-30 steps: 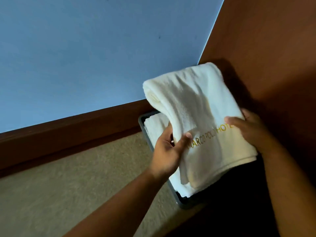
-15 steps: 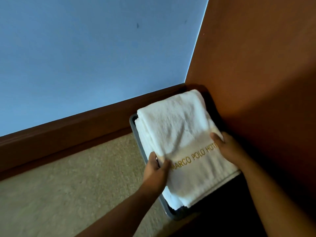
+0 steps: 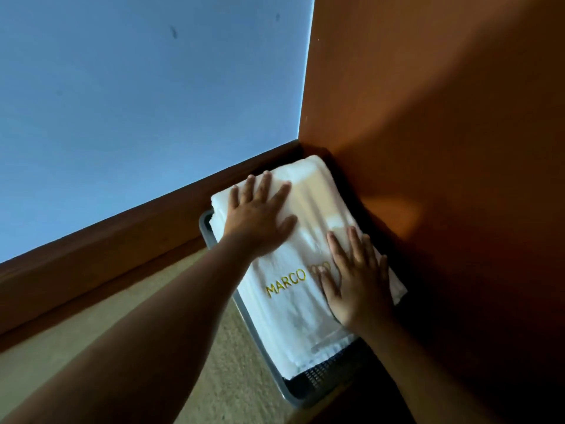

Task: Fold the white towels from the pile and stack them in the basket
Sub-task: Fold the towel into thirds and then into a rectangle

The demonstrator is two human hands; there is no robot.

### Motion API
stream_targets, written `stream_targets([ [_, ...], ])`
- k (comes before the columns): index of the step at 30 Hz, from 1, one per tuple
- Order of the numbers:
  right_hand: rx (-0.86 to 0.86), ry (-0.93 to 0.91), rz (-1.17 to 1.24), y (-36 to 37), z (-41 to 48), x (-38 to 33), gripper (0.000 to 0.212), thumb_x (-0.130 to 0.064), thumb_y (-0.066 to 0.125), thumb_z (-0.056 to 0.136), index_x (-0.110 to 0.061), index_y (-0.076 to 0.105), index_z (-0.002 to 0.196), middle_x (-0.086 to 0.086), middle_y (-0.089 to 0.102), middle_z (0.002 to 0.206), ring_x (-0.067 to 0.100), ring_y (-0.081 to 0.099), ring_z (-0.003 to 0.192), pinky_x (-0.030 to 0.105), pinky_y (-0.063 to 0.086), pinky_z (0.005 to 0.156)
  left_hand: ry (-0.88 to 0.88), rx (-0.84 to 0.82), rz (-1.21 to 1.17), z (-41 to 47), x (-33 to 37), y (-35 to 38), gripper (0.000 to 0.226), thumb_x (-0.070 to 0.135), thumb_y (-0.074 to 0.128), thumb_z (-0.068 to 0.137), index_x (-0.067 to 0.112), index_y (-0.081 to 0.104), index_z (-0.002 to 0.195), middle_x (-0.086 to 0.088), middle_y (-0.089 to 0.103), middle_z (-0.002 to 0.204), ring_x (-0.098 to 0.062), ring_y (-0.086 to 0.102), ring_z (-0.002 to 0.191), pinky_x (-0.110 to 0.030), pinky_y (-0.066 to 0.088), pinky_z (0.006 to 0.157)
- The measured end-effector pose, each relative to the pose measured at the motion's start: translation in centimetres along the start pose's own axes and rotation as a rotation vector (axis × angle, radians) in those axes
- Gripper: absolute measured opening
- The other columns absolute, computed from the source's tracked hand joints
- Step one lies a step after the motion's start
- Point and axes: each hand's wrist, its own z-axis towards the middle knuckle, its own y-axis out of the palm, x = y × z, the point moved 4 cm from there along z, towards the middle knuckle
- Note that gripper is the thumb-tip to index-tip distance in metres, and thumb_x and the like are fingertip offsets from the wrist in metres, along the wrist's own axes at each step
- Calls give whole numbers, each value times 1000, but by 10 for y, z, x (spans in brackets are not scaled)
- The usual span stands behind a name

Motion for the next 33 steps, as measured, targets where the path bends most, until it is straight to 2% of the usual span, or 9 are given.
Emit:
stream_targets([
  [8, 83, 41, 34, 20, 22, -1, 78, -77, 23, 89, -39, 19, 157, 2, 8, 168, 28, 10, 154, 56, 16, 120, -39, -68, 68, 52, -6, 4, 79, 79, 15, 89, 42, -2, 158, -4, -5, 170, -36, 5, 154, -63, 7, 118],
  [11, 90, 15, 21, 27, 18, 6, 79, -75, 30, 89, -38, 18, 158, 2, 6, 168, 27, 7, 154, 54, 15, 121, 205, 71, 140, 52, 18, 5, 72, 57, 19, 97, 31, -2, 161, -4, -9, 169, -36, 1, 155, -61, 7, 119],
  [14, 117, -31, 55, 29, 16, 11, 80, -75, 32, 89, -37, 18, 158, 2, 6, 168, 26, 6, 155, 54, 15, 121, 454, 94, 189, 52, 31, 12, 64, 48, 21, 100, 36, 3, 161, 1, -5, 170, -27, 0, 156, -59, 7, 120],
  [18, 138, -55, 94, 29, 20, 16, 77, -75, 26, 91, -39, 17, 158, 3, 9, 168, 24, 8, 155, 50, 14, 122, 350, -13, 181, 64, 34, 12, 72, 67, 9, 93, 40, 6, 160, 7, 1, 170, -21, 2, 156, -58, 6, 121],
  [22, 327, -62, 237, 25, 10, 23, 57, -56, 37, 98, -30, 48, 148, 4, 37, 159, 21, 31, 149, 46, 24, 119, 258, -67, 178, 63, 51, 11, 73, 68, 12, 96, 35, 3, 160, 6, -3, 170, -20, -5, 156, -58, -4, 121],
  [25, 382, 83, 243, 29, -9, 38, 48, -43, 38, 99, -25, 60, 138, 4, 52, 148, 24, 47, 138, 50, 33, 112, 187, -21, 99, 27, 63, 15, 77, 65, 7, 94, 27, 6, 161, -3, -7, 169, -24, -8, 156, -53, -7, 122],
  [27, 291, 263, 210, 36, -21, 63, 53, -44, 32, 98, -25, 55, 142, 7, 55, 144, 31, 52, 131, 52, 35, 108, 194, -9, 19, -12, 71, 23, 87, 68, 1, 89, 21, 5, 161, -8, -12, 168, -27, -12, 155, -50, -6, 124],
  [31, 30, 549, 170, 22, -56, 89, 50, -41, 35, 103, -25, 42, 150, 15, 48, 144, 36, 51, 125, 50, 43, 104, 364, -68, -16, -119, 90, 40, 87, 73, 8, 91, 23, -11, 160, -10, -26, 164, -32, -26, 150, -52, -7, 124],
  [33, -7, 601, 131, -1, -75, 81, 52, -35, 41, 103, -23, 35, 153, 14, 35, 152, 36, 42, 133, 49, 40, 109, 517, -123, 11, -173, 94, 47, 88, 72, 20, 91, 27, -8, 161, -6, -25, 165, -33, -29, 149, -54, -8, 123],
])
